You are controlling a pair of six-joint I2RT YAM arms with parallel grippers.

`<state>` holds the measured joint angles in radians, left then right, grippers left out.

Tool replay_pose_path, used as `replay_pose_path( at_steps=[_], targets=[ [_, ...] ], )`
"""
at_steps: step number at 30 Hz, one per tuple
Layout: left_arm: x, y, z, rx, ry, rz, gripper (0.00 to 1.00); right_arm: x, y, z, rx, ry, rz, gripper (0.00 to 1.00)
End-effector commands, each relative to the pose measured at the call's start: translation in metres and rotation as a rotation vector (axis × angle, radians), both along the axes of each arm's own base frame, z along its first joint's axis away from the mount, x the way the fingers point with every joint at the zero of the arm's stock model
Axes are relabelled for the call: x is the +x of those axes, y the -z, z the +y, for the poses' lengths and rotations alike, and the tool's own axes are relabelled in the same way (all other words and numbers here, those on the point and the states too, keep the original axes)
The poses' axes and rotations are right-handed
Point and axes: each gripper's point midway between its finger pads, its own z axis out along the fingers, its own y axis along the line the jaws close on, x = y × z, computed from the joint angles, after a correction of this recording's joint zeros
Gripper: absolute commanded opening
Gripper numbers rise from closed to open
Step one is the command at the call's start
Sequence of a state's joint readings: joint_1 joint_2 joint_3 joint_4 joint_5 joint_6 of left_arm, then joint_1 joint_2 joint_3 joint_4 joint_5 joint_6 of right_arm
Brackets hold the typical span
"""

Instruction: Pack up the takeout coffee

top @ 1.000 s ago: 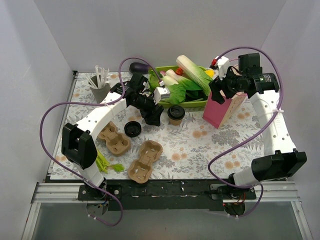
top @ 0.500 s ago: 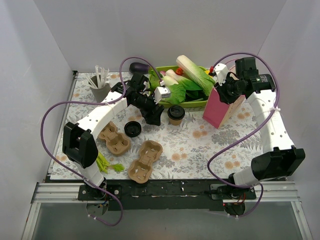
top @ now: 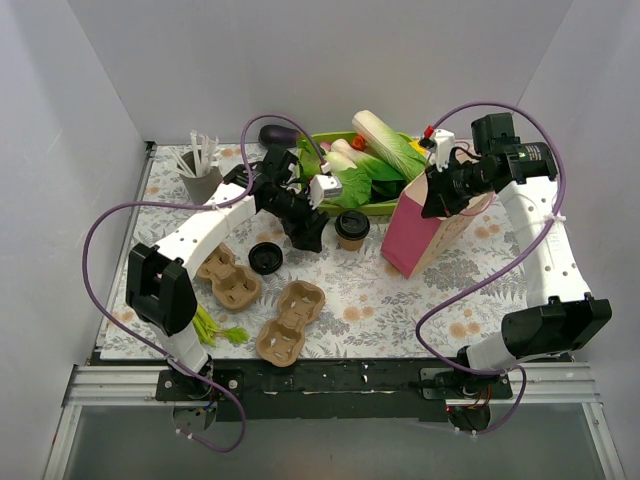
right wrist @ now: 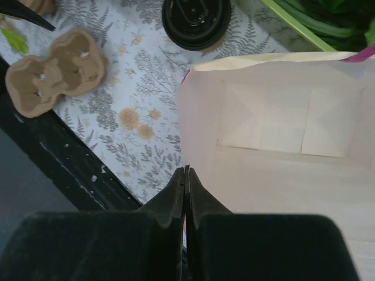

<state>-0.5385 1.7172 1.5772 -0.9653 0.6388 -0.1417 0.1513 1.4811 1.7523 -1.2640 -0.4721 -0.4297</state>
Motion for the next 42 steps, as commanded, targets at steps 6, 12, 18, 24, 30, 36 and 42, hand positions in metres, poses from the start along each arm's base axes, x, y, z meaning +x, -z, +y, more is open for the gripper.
replay_pose_path(
  at_steps=[6, 12, 18, 24, 30, 36, 42],
  targets=[
    [0.000, -0.003, -0.002, 0.005, 0.018, -0.005, 0.65, -0.029, -0.024, 0.054, 0.248, -0.148, 0.120, 0.36],
    [-0.009, 0.004, 0.009, 0.038, 0.000, 0.008, 0.66, 0.007, -0.084, 0.048, 0.184, -0.234, -0.227, 0.55],
    [-0.014, 0.007, 0.014, 0.063, 0.004, 0.022, 0.66, 0.061, -0.082, 0.002, -0.062, -0.172, -0.455, 0.56],
    [-0.016, 0.006, 0.015, 0.059, 0.008, 0.018, 0.66, 0.087, -0.060, -0.025, -0.267, -0.211, -0.544, 0.70],
    [-0.019, 0.007, 0.015, 0.053, 0.002, 0.018, 0.66, 0.097, -0.038, -0.034, -0.317, -0.307, -0.575, 0.78],
    [-0.026, 0.012, 0.019, 0.066, 0.007, 0.026, 0.66, 0.110, -0.036, -0.020, -0.293, -0.418, -0.665, 0.79],
    [-0.031, 0.016, 0.024, 0.085, 0.007, 0.028, 0.66, 0.120, -0.035, -0.014, -0.282, -0.476, -0.684, 0.79]
  ],
)
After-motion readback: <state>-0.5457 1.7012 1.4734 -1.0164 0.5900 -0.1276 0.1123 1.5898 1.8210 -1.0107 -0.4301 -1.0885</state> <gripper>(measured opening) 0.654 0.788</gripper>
